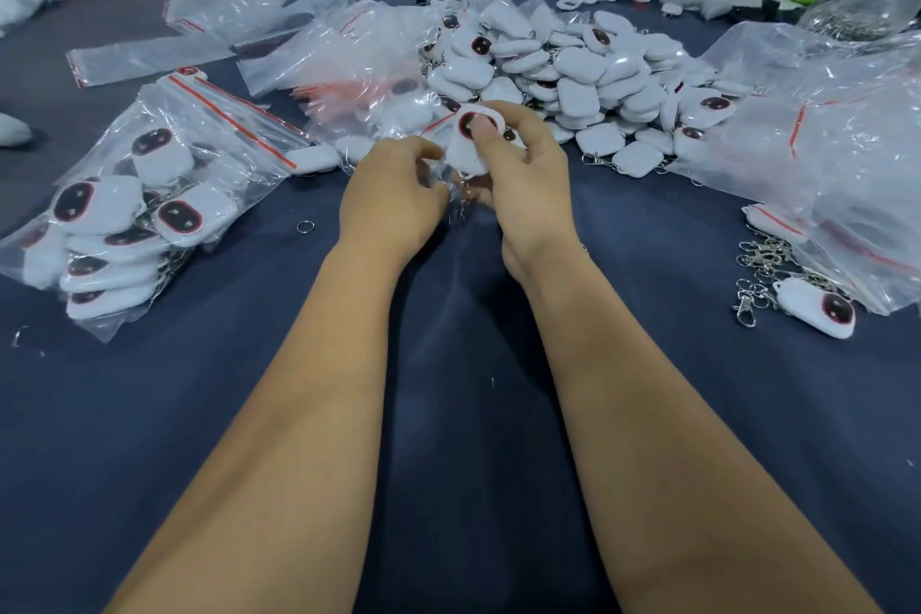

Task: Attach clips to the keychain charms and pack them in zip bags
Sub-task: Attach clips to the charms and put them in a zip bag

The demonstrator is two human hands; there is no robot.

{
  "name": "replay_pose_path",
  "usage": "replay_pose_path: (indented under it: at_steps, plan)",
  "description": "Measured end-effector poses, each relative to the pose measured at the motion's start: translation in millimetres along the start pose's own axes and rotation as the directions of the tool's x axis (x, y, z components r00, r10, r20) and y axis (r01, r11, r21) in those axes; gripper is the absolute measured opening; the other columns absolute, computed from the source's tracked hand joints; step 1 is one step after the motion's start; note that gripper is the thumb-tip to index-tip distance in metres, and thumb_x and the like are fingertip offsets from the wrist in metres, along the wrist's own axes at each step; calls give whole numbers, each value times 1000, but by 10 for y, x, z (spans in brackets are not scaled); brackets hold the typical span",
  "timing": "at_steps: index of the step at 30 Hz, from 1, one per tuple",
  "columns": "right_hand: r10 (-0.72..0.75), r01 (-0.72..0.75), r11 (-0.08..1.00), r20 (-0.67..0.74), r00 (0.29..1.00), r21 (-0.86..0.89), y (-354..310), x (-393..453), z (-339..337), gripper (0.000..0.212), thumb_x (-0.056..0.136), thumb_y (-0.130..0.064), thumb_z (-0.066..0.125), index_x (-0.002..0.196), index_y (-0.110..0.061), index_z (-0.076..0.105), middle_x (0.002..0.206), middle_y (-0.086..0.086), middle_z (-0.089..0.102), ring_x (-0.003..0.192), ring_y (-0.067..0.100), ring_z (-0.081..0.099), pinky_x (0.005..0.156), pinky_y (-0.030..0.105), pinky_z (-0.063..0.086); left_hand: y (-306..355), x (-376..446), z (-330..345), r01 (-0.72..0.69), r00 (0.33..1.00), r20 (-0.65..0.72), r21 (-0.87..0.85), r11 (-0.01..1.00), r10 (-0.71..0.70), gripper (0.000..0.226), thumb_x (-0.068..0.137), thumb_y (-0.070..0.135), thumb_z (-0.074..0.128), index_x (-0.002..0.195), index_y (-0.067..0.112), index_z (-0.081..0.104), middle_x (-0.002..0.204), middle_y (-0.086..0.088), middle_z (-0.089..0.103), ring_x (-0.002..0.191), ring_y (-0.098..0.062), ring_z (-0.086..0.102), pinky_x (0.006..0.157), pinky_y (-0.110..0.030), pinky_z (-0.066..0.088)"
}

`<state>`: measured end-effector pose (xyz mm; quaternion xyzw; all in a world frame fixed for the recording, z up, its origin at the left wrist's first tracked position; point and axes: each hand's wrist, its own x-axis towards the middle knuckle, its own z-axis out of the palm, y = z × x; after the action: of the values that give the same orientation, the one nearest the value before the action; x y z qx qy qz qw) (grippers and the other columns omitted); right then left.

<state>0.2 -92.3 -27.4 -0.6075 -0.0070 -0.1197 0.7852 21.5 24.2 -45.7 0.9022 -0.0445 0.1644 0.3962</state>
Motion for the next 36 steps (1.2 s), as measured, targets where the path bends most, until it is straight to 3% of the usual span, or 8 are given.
replay_pose_path:
  at_steps: [4,10,13,15,18,24,31,36]
  plan:
    - [12,-4,994,70,997,-105,46,-11,33,18,97,-7,58,111,-14,66,83,4,67,78,15,62,74,31,54,-2,13,6,-49,998,24,-61,997,50,19,85,12,55,77,29,58,66,10,52,65,-13,46,56,-28,35]
    - [130,-119,976,51,990,-181,66,33,-14,43,92,7,53,133,-7,54,115,13,70,108,25,67,99,39,52,43,8,-22,117,992,93,-396,911,-87,26,82,15,58,97,28,76,73,13,65,67,-7,54,68,-27,46]
    - [122,-113,973,33,992,-202,82,31,-19,37,91,7,54,126,-5,55,103,9,72,94,22,67,90,37,53,99,-2,-60,184,983,119,-531,827,-143,30,78,7,53,81,23,78,67,3,66,59,-11,53,59,-23,45]
    - [125,-116,973,32,992,-198,91,38,-23,33,91,8,53,120,-5,57,96,6,72,89,21,66,88,40,54,118,4,-64,233,972,143,-598,767,-184,24,77,8,51,81,5,74,68,-12,62,60,-19,54,60,-29,45]
    - [116,-107,977,41,992,-184,94,45,-26,30,89,10,52,107,-13,60,88,5,72,84,23,64,91,49,52,130,0,-43,220,975,162,-585,780,-153,32,72,15,54,87,-11,64,66,-17,57,59,-22,53,65,-36,45]
    - [87,-83,976,13,996,-201,100,46,-40,30,87,9,56,102,-16,62,84,2,74,81,18,67,83,39,55,131,4,-37,197,977,186,-568,799,-108,35,72,17,54,89,-12,62,67,-14,56,61,-21,53,66,-36,46]
    - [103,-99,972,6,995,-213,88,43,-22,29,88,8,56,108,-12,63,96,14,74,85,24,67,88,46,55,114,19,-19,202,975,194,-559,804,-110,31,79,18,55,86,-12,61,64,-8,57,59,-18,53,64,-33,46]
    - [133,-132,978,-6,991,-163,76,45,-6,28,85,5,55,108,-6,65,87,11,72,82,25,65,85,43,54,94,32,-3,209,974,189,-552,807,-123,33,79,22,56,90,-7,64,67,-7,58,61,-20,53,66,-35,45]
